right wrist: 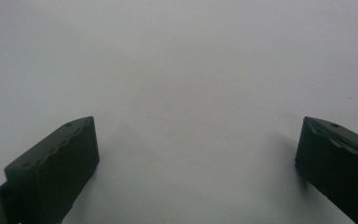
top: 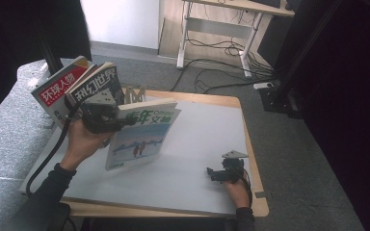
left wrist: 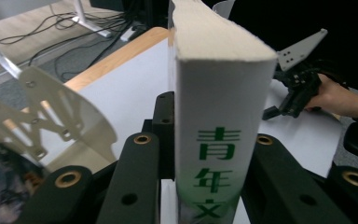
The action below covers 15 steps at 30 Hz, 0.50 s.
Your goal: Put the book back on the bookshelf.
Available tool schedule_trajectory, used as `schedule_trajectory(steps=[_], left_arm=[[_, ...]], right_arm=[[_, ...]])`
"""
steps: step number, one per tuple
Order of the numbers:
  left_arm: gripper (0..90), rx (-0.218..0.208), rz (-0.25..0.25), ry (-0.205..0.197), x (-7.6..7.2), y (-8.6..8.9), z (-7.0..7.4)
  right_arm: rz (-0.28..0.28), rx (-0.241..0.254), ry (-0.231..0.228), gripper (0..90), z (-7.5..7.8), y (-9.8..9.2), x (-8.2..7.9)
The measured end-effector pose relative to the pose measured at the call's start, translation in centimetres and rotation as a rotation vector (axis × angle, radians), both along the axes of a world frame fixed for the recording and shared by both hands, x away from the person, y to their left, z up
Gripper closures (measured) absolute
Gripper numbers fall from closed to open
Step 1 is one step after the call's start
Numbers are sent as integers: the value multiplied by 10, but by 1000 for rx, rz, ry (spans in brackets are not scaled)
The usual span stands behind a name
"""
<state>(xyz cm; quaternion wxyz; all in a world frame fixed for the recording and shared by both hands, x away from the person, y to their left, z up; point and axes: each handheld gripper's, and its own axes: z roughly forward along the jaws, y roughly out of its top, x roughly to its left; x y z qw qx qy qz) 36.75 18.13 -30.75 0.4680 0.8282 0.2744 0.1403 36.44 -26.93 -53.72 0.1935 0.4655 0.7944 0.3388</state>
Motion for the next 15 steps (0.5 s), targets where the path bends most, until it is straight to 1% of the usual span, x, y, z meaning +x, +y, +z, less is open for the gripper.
schedule_trajectory(steps=[5,15], left_arm=[[744,-15,33,-2,2,15,8],[744,-28,95,-7,7,35,18]], right_arm=[[0,0,0,0,0,0,0],[0,0,0,0,0,0,0]])
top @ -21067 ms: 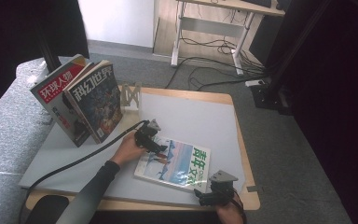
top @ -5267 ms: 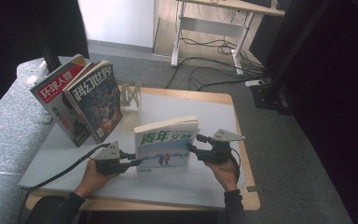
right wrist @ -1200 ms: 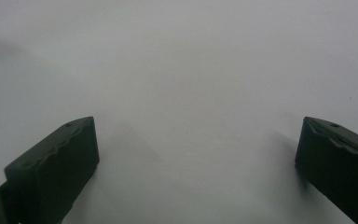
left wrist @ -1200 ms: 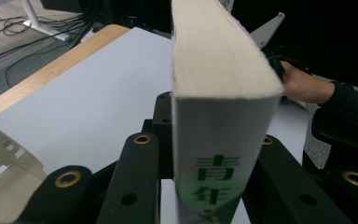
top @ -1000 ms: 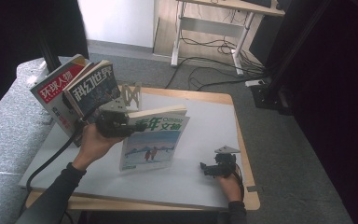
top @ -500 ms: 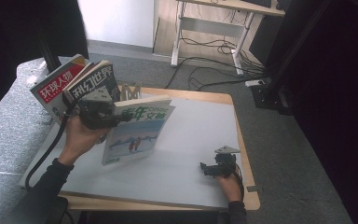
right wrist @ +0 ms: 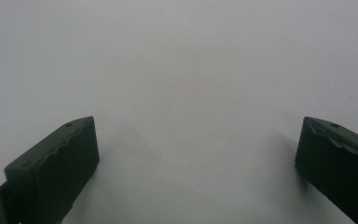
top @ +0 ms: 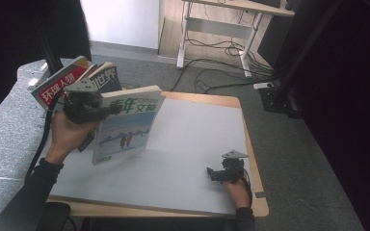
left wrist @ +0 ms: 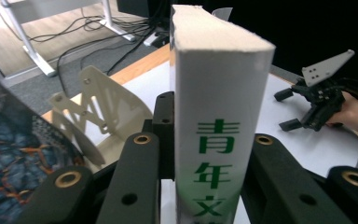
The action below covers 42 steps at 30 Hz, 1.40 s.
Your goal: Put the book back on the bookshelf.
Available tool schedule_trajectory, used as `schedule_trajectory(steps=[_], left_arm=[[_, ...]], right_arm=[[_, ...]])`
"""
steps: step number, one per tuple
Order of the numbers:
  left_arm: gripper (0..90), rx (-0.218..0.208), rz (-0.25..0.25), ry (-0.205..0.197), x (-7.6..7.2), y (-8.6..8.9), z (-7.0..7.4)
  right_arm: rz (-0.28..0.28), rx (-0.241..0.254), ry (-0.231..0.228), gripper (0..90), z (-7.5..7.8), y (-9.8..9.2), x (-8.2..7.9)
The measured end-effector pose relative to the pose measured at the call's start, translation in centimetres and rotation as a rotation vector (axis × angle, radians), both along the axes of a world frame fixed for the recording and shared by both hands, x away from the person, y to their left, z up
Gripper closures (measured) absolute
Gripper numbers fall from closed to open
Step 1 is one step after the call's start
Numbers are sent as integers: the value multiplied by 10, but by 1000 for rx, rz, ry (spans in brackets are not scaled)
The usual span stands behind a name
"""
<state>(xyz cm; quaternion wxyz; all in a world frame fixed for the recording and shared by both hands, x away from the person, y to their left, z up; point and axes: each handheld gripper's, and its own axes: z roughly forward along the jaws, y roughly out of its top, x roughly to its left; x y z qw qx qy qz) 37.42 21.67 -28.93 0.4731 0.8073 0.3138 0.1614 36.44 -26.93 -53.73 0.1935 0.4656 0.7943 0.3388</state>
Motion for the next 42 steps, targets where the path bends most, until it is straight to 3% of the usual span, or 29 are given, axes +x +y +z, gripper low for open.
schedule_trajectory(steps=[10,21,29,42], left_arm=[[744,-7,65,-2,7,16,7],[744,-2,138,7,24,23,6],[744,6,187,4,41,19,0],[743,-31,237,-2,69,6,-10]], right_arm=[[0,0,0,0,0,0,0],[-1,0,-2,0,0,0,0],[0,0,-1,0,0,0,0],[0,0,0,0,0,0,0]])
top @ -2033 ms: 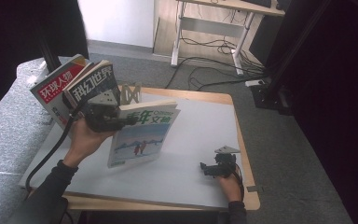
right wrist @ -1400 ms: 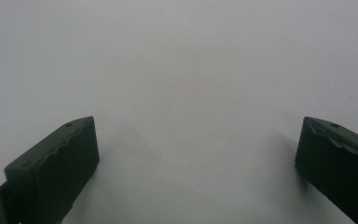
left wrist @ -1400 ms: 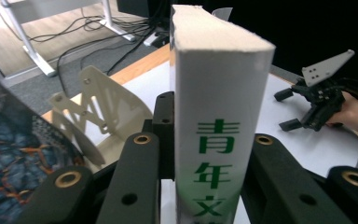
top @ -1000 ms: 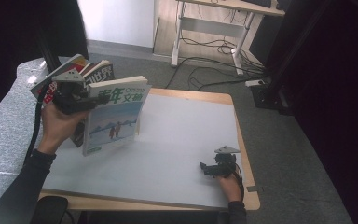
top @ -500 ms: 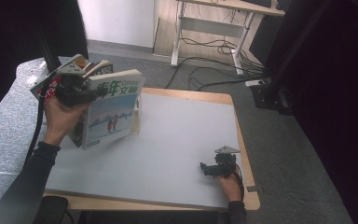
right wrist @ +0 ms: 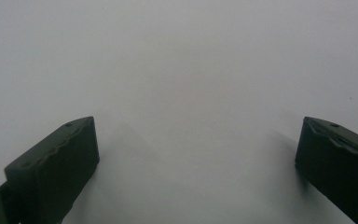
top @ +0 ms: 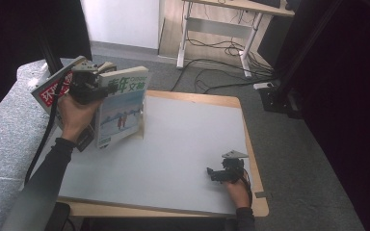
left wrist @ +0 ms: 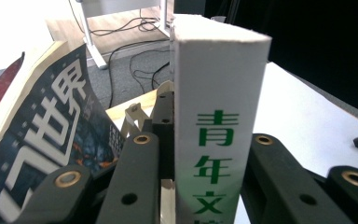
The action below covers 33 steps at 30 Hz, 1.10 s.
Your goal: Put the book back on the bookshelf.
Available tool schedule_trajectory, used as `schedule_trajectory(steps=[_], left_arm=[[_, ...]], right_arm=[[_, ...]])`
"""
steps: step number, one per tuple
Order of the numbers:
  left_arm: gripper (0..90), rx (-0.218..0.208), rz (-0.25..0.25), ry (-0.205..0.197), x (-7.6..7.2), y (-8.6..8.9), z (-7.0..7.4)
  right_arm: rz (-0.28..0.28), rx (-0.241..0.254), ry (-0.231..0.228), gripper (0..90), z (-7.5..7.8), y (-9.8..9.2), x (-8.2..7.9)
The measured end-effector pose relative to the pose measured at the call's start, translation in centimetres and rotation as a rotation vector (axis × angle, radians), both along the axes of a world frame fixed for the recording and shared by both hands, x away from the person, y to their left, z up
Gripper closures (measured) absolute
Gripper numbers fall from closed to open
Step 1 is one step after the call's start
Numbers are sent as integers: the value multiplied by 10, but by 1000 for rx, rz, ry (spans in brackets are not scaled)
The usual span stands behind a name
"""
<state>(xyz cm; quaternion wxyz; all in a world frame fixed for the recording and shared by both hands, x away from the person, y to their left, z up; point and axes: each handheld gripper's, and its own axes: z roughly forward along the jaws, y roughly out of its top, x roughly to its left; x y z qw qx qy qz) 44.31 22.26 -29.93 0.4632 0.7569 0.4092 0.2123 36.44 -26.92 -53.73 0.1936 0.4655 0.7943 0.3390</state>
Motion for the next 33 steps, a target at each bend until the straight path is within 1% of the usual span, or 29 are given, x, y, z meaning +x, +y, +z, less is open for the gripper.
schedule_trajectory(steps=[6,10,13,15,17,19,22,25,29,31,32,33], left_arm=[[742,-12,19,-23,11,-11,-8],[742,-23,35,-47,15,-19,-18],[742,-20,34,-66,15,-23,-25],[742,-25,25,-76,12,-23,-30],[741,-34,18,-81,9,-22,-32],[740,-32,13,-84,5,-21,-33],[739,-24,-2,-82,0,-20,-35],[738,0,-13,-77,-6,-18,-36],[737,23,-18,-51,-13,-15,-38],[736,37,-22,-29,-18,-13,-40],[735,46,-24,-24,-19,-12,-41],[734,46,-26,-20,-22,-10,-42]], right_arm=[[-2,1,-2,0,0,0,0],[-2,2,-2,0,0,0,0],[-2,1,-2,0,0,0,0],[-2,2,-2,0,0,0,0],[-2,2,-2,0,0,0,0],[-2,1,-2,0,0,0,0],[-2,1,-2,0,0,0,0],[-1,1,-2,0,0,0,0],[-1,1,-2,0,0,0,0],[-2,0,-1,0,0,0,0],[-1,0,-2,0,0,0,0],[-2,1,-2,0,0,0,0]])
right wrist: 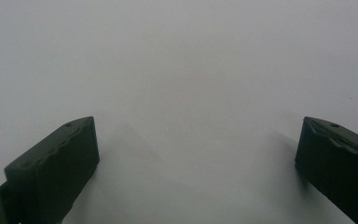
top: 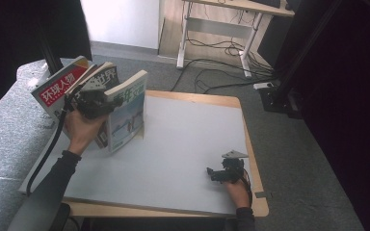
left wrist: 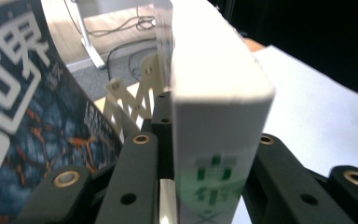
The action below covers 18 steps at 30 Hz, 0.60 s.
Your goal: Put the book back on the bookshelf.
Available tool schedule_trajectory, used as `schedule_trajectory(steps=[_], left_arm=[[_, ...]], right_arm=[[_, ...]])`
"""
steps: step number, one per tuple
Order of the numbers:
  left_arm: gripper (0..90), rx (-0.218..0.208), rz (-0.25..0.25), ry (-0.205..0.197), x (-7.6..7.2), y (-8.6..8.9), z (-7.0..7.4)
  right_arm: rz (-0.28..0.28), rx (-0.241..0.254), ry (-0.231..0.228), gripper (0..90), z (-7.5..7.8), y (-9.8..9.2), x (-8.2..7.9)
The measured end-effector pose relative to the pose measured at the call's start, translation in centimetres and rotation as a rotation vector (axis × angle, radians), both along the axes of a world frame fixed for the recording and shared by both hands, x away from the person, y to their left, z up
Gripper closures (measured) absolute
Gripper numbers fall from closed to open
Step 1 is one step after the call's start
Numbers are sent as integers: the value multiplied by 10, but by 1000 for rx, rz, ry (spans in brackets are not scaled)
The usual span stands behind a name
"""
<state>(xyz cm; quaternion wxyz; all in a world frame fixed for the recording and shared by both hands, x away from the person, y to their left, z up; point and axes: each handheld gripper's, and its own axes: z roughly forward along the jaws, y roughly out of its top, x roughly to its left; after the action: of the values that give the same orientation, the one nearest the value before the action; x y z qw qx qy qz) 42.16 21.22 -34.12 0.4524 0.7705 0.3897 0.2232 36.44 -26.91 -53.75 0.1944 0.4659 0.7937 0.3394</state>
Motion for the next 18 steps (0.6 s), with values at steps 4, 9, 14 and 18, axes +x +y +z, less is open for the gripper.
schedule_trajectory(steps=[4,9,14,18], left_arm=[[734,20,-6,0,-8,3,-3],[732,53,-12,8,-13,2,-3],[712,66,-9,28,-14,2,-2],[704,68,-7,40,-12,1,2]], right_arm=[[1,0,3,0,0,0,0],[1,-1,3,0,0,0,0],[1,1,3,0,0,0,0],[1,0,3,0,0,0,0]])
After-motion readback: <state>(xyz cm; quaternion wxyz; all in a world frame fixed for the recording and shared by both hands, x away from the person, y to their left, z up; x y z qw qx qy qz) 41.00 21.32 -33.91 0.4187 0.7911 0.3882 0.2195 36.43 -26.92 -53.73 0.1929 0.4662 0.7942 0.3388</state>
